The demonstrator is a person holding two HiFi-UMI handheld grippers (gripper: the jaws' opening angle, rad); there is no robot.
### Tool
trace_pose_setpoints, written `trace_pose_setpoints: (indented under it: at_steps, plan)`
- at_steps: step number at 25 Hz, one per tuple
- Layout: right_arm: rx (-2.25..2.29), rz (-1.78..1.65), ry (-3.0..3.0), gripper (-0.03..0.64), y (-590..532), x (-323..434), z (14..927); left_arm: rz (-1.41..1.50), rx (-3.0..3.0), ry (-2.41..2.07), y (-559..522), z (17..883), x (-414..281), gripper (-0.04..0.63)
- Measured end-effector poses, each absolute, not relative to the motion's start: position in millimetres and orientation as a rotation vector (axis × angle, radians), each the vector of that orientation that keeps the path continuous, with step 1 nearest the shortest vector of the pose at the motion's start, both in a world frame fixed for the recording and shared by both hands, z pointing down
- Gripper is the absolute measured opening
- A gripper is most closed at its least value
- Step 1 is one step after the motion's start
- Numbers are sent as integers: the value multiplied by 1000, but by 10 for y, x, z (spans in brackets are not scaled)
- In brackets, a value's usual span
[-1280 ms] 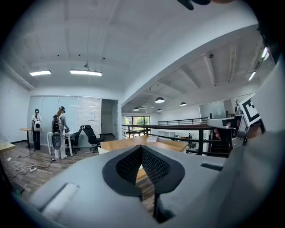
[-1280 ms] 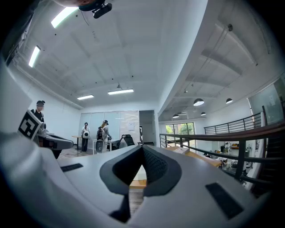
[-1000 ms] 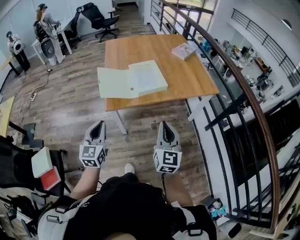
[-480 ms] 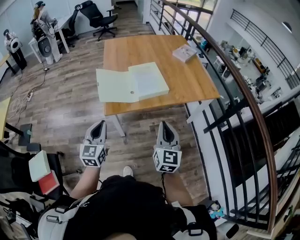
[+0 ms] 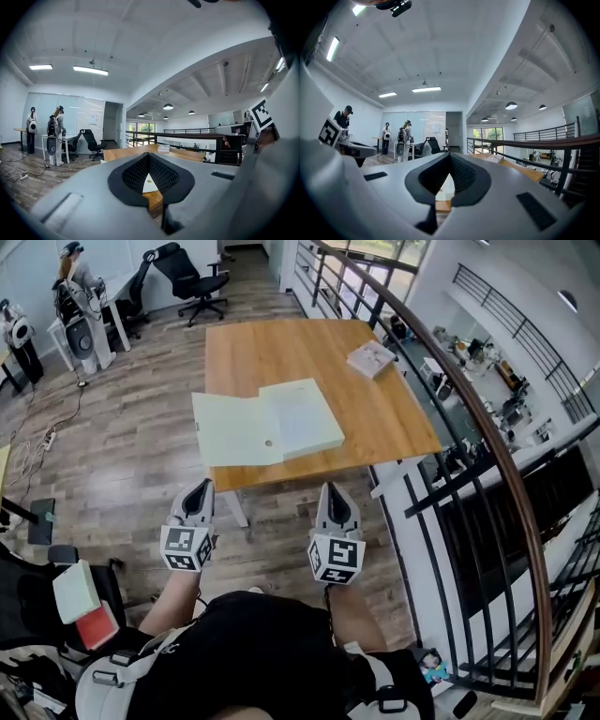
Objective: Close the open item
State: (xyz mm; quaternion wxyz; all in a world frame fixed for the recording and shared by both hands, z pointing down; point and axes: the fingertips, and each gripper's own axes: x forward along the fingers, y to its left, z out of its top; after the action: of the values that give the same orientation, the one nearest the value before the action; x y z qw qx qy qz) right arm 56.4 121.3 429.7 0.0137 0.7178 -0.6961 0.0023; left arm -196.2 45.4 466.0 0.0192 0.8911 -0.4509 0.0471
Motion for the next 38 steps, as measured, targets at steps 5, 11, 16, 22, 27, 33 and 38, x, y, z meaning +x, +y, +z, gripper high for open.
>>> trace_pose_setpoints:
  at_steps: [5, 11, 16, 22, 27, 33, 38]
  plan:
    - [2252, 32, -2164, 3, 996, 412, 4333, 150, 2786, -1373, 187, 4670, -2084, 0]
    - [2228, 38, -2146, 3, 810, 387, 4401, 149, 2766, -1375, 18, 4744, -2155, 0]
    - [2189, 53, -2156, 3, 585, 483, 4494, 160, 2728, -1411, -143, 4824, -2163, 0]
    - [2148, 59, -2193, 3, 198, 803, 4633, 161, 2666, -1516, -433, 4906, -2070, 0]
    - [2142, 67, -2216, 3, -250, 1236, 4652, 176, 2647, -1560, -804, 4878, -1753, 0]
    - [2087, 86, -2247, 3, -819, 1734, 4672, 174, 2623, -1634, -1219, 4698, -1354, 0]
    - [2056, 104, -2279, 3, -1238, 2109, 4679, 227, 2567, -1689, -1534, 4704, -1097, 0]
